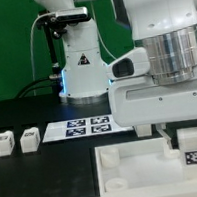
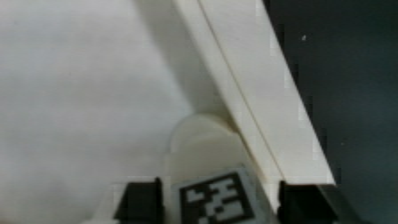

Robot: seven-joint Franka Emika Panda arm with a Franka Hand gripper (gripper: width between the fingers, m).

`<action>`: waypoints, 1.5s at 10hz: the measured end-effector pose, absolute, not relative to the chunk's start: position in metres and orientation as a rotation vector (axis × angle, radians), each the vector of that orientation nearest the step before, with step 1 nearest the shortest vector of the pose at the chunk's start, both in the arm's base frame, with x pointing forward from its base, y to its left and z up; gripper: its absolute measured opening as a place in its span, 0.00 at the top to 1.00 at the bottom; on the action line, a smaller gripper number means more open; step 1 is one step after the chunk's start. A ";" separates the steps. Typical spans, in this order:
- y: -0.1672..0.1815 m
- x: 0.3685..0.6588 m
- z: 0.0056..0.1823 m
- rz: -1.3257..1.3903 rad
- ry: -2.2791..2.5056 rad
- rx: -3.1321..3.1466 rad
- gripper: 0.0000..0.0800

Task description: Assemble one leg

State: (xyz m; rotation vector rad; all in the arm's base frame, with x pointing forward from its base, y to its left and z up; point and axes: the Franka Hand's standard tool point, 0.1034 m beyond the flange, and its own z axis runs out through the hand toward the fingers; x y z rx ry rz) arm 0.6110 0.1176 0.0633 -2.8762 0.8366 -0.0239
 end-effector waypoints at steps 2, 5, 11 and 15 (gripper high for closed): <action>0.128 0.611 0.063 0.033 1.191 -2.745 0.63; 0.136 0.622 0.062 0.113 1.901 -2.294 0.63; 0.132 0.630 0.062 0.218 2.443 -1.656 0.63; 0.130 0.630 0.062 0.213 2.484 -1.598 0.43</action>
Offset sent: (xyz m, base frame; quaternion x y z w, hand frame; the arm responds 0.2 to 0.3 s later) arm 0.0232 0.0176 0.0060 0.0096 0.0060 0.3345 0.9423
